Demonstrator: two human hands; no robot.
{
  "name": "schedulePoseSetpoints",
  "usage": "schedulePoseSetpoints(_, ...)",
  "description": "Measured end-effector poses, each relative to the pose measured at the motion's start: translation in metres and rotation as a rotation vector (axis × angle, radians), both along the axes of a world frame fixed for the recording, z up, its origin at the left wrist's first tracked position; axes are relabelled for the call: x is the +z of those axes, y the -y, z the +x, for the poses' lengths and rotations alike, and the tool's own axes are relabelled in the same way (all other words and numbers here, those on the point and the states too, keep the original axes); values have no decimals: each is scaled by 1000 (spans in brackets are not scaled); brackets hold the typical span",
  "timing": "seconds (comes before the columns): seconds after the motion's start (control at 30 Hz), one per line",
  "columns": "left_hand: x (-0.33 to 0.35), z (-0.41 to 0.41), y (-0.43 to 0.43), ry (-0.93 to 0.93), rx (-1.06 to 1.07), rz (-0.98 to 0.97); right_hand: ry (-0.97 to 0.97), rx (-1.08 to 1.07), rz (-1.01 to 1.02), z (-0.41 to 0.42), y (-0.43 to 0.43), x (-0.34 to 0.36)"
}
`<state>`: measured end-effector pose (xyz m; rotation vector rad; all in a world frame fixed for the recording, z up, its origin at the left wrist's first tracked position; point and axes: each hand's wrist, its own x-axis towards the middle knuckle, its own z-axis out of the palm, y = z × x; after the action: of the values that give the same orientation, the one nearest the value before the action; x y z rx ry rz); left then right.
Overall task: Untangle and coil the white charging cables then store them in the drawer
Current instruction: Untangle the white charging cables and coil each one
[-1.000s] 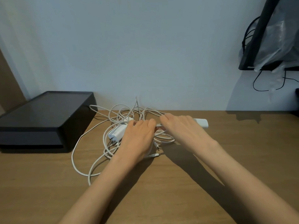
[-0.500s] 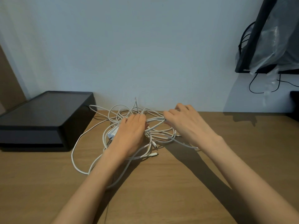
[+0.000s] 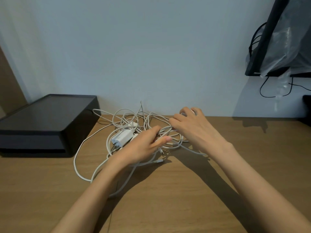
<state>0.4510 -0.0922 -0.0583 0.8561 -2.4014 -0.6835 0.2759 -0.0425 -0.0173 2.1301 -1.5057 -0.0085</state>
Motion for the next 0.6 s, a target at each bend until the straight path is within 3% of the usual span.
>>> schedulePoseSetpoints(0.3, 6, -1, -5, -97, -84, 243, -47, -13, 82, 12, -7, 8)
schedulePoseSetpoints(0.43, 9, 1, -4, -71, -106, 217, -8, -34, 88, 11, -6, 7)
schedulePoseSetpoints(0.6, 7, 2, 1, -18, -47, 133, 176, 56, 3, 0, 2, -6)
